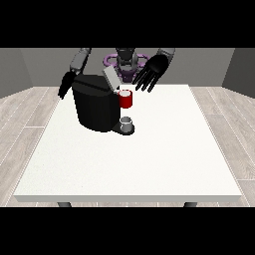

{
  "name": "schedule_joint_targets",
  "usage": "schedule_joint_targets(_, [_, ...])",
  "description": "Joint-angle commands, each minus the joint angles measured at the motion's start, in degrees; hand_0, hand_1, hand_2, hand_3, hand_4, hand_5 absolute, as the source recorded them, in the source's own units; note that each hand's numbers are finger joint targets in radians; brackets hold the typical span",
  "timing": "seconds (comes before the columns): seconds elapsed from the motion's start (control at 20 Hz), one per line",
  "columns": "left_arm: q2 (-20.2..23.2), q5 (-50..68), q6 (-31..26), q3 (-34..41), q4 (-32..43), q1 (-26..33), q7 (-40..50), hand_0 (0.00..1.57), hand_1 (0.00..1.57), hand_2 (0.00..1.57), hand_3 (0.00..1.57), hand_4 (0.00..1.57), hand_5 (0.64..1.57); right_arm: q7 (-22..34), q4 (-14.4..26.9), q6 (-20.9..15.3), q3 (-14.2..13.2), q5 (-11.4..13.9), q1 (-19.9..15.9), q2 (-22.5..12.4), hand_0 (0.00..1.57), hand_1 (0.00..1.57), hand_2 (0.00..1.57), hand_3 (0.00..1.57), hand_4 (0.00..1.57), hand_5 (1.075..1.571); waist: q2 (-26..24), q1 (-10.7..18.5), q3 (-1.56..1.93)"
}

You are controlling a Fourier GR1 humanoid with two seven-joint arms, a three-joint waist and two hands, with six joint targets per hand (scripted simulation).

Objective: Insert the coffee pod into the coffee machine and close the lid

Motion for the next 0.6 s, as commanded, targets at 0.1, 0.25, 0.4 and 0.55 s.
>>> schedule_joint_targets(0.1, [-9.63, 12.59, -1.66, 8.23, -1.42, 5.95, -3.03, 0.0, 0.0, 0.15, 0.0, 0.0, 1.571, -0.49, 2.71, -0.51, -1.07, -0.51, 5.13, 0.5, 0.0, 0.0, 0.0, 0.0, 0.0, 1.571, -8.57, 6.32, -0.13])
schedule_joint_targets(0.25, [-15.04, 19.38, -0.79, 13.32, -0.89, 13.53, -4.33, 0.0, 0.0, 0.0, 0.0, 0.42, 1.571, -2.51, 3.47, -0.79, -1.85, -1.07, 9.98, 0.93, 0.0, 0.0, 0.0, 0.0, 0.0, 1.571, -13.35, 10.36, -0.16])
schedule_joint_targets(0.4, [-17.38, 27.51, -2.51, 20.16, -0.01, 18.14, -6.36, 0.0, 0.0, 0.0, 0.0, 0.0, 1.571, -3.41, 3.17, -1.7, -2.42, -0.71, 13.0, 0.51, 0.0, 0.0, 0.0, 0.0, 0.0, 1.571, -16.15, 12.23, -0.21])
schedule_joint_targets(0.55, [-20.82, 27.39, -2.28, 18.98, 0.75, 28.2, -8.62, 0.0, 0.0, 0.0, 0.0, 0.39, 1.571, -5.22, 2.8, 0.39, -1.77, -1.28, 18.46, 0.63, 0.0, 0.0, 0.0, 0.0, 0.0, 1.571, -21.67, 13.73, -0.07])
